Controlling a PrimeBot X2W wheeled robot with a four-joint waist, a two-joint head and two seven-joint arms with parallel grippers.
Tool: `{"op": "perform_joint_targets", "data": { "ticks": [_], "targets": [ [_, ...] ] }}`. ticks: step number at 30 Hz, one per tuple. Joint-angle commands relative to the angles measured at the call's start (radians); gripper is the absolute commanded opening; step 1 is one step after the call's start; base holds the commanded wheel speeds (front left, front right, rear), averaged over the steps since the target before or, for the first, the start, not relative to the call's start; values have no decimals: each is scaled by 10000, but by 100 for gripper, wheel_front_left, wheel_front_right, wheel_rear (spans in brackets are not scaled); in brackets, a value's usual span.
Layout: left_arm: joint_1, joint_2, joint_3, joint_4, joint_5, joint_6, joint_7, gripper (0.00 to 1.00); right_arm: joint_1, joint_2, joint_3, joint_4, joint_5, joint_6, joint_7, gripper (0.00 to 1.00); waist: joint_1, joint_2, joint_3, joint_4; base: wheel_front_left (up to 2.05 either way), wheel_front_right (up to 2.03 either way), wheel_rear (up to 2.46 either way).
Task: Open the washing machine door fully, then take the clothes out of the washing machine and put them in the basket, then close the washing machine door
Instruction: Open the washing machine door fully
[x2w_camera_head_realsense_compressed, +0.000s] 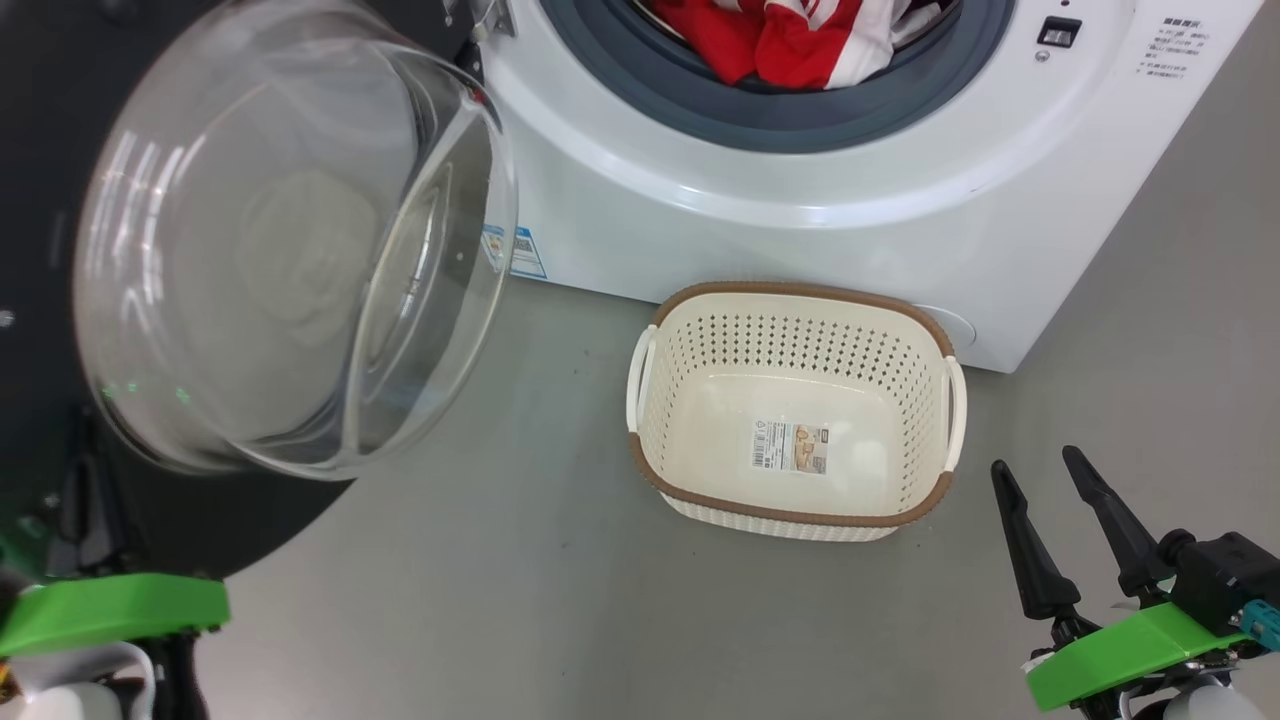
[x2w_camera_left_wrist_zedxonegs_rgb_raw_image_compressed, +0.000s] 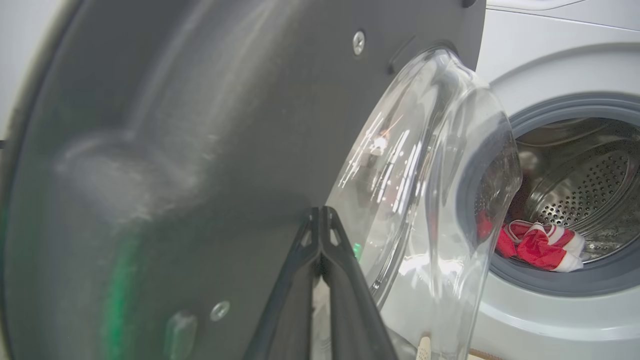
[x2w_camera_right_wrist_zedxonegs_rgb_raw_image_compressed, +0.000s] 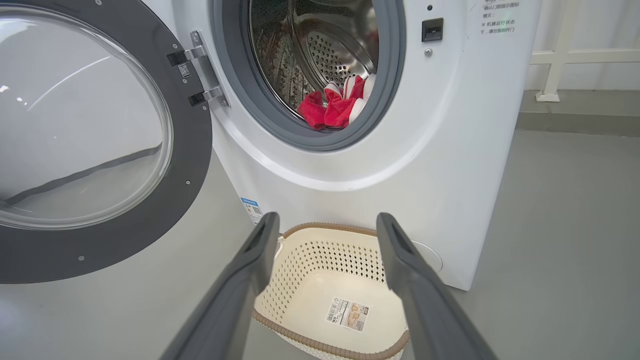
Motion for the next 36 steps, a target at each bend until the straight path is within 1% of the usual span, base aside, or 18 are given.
{"op": "perform_joint_targets", "data": {
  "ticks": [1,4,5,13,22,30,36],
  "targets": [
    [-441,340,674,-108,99,-63,-51,0,-274,-186,259,-272,15,2,-65,100,-1,0,98,-36,0,0,0],
    [-794,340,1195,129,252,-108,-51,0,-331,-252,279,-299,25,2,-65,100,-1,0,244,-85,0,0,0],
    [-794,340,1195,129,252,-108,-51,0,-331,-252,279,-299,25,2,-65,100,-1,0,244,-85,0,0,0],
    [-1541,345,2083,619,837,-260,-51,0,-515,-409,271,-360,48,2,-65,100,-1,0,598,-157,0,0,0],
    [-2409,649,2971,1385,1283,-381,-51,0,-688,-546,243,-428,55,2,-65,100,-1,0,922,-223,0,0,0],
    [-2743,727,3458,1732,1534,-444,-51,0,-766,-576,238,-459,45,2,-65,100,-1,0,1014,-227,0,0,0],
    [-2803,720,3551,1851,1684,-469,-51,0,-809,-580,237,-465,34,2,-65,100,-1,0,972,-200,0,0,0]
  ]
}}
